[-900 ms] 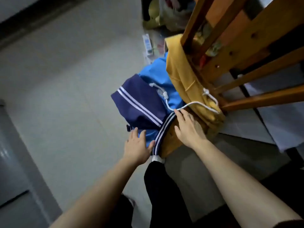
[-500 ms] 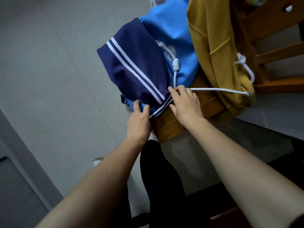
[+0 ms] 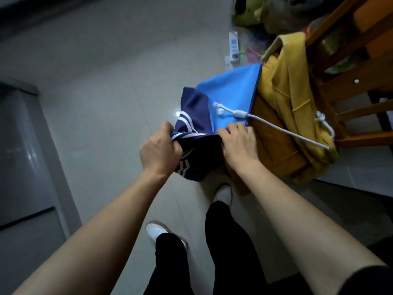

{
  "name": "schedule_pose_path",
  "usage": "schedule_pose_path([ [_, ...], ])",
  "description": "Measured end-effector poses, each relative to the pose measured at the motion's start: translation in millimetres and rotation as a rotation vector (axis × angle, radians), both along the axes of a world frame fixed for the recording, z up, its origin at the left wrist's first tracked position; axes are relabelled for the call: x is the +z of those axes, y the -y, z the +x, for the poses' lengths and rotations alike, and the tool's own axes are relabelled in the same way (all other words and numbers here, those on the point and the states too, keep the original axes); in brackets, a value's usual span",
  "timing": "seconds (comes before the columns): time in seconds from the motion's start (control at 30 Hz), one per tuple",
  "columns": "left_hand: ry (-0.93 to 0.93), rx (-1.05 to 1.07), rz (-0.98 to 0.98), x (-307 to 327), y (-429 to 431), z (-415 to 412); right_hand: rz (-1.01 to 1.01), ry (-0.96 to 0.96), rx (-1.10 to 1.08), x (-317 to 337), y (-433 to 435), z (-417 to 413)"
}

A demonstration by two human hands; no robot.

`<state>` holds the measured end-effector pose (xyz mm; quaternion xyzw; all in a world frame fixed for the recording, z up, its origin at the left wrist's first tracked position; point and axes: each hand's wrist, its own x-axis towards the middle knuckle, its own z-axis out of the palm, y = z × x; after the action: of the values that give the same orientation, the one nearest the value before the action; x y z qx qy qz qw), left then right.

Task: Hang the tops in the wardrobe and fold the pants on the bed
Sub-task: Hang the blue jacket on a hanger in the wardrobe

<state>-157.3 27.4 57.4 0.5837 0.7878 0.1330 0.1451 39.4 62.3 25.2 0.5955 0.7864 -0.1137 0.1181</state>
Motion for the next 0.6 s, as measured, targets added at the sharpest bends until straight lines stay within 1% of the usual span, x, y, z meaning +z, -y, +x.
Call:
schedule_pose_path([
  [0.07, -0.041, -0.085, 0.120, 43.2, 1.2, -28.1, 0.033, 0.019, 0.012, 37.4, -4.3, -19.9],
  [0.13, -0.098, -0.122, 0.233, 89.5, 1.7, -61.0, 0.095, -0.010, -0.021, 80.2, -12.7, -41.9],
  [0.23, -0.187, -0.089, 0.355, 167.6, 2.0, -119.4, 0.261, -0.092, -0.059, 162.9, -30.4, -79.8],
  [0.37, -0.308, -0.050, 0.513, 273.3, 20.8, -202.1, 0.499, -0.168, 0.057, 294.3, -37.9, -139.7],
  [0.43, -0.369, 0.001, 0.505, 318.9, 38.4, -241.0, 0.581, -0.278, 0.076, 358.5, -34.1, -169.8],
  [0.5, -0.385, 0.113, 0.465, 351.1, 53.6, -277.3, 0.658, -0.357, 0.124, 415.3, -31.0, -199.6],
  [0.6, -0.277, 0.293, 0.352, 382.3, 77.0, -321.0, 0.746, -0.406, 0.204, 479.7, -23.3, -244.0],
])
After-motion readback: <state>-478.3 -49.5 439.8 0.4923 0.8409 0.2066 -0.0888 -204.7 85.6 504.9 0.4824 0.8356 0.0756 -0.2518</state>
